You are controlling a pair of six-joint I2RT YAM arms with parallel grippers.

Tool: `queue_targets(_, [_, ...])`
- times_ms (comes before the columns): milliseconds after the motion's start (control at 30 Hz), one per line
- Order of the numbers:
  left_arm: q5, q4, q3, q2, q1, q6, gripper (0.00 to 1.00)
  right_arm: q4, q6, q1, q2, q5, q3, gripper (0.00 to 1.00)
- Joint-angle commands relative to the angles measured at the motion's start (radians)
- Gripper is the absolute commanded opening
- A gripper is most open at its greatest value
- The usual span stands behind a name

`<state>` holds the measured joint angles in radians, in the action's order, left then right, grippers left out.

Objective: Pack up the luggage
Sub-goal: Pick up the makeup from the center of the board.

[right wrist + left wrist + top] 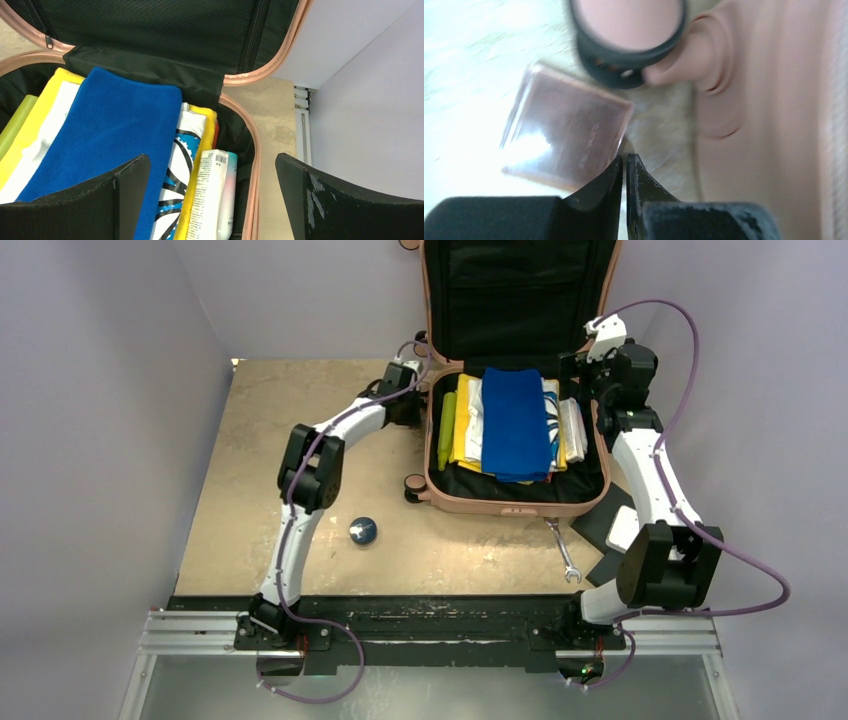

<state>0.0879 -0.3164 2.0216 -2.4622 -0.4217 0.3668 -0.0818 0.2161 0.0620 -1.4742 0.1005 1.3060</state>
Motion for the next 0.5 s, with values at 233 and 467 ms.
queue_targets(233, [-0.031,-0.071,-0.122,0.210,0.133,-0.109,0.15,-0.033,-0.026,0.004,0.041,0.089,0.074,0.99])
queue_targets(467, [0.123,-0.090,-0.076,0.288,0.132,-0.306,0.69,-0.033,-0.011,0.002,0.064,0.166,0.057,0.99])
